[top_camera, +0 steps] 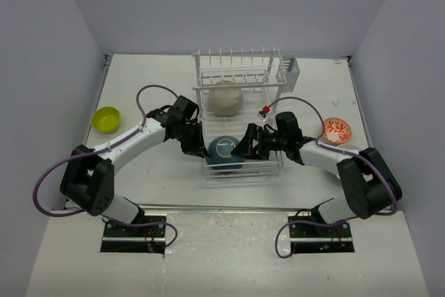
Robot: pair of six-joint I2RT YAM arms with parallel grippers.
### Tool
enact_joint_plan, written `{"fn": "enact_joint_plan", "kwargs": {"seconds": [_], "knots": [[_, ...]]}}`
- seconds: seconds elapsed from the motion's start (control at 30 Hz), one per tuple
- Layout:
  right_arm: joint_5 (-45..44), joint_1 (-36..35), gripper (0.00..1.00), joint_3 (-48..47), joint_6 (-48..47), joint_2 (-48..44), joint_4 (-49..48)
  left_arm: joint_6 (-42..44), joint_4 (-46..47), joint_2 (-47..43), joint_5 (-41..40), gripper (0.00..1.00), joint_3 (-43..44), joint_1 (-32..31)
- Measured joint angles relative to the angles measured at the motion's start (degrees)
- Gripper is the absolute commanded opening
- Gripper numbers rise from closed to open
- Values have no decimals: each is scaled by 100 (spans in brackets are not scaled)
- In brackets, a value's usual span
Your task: Unload the bowls from the dish rack
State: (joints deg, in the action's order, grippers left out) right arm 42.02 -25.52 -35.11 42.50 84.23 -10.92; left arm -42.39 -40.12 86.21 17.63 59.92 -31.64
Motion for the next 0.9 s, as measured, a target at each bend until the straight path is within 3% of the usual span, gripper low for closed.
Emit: {"fn": "enact_joint_plan", "kwargs": {"seconds": [0.57, 0.9], "knots": [[83, 120, 99, 461, 533, -197, -1187, 4, -9, 7, 20, 0, 0, 2], [358, 153, 94, 695, 1425, 389, -2677, 4, 2, -9, 20, 0, -15, 2]]}}
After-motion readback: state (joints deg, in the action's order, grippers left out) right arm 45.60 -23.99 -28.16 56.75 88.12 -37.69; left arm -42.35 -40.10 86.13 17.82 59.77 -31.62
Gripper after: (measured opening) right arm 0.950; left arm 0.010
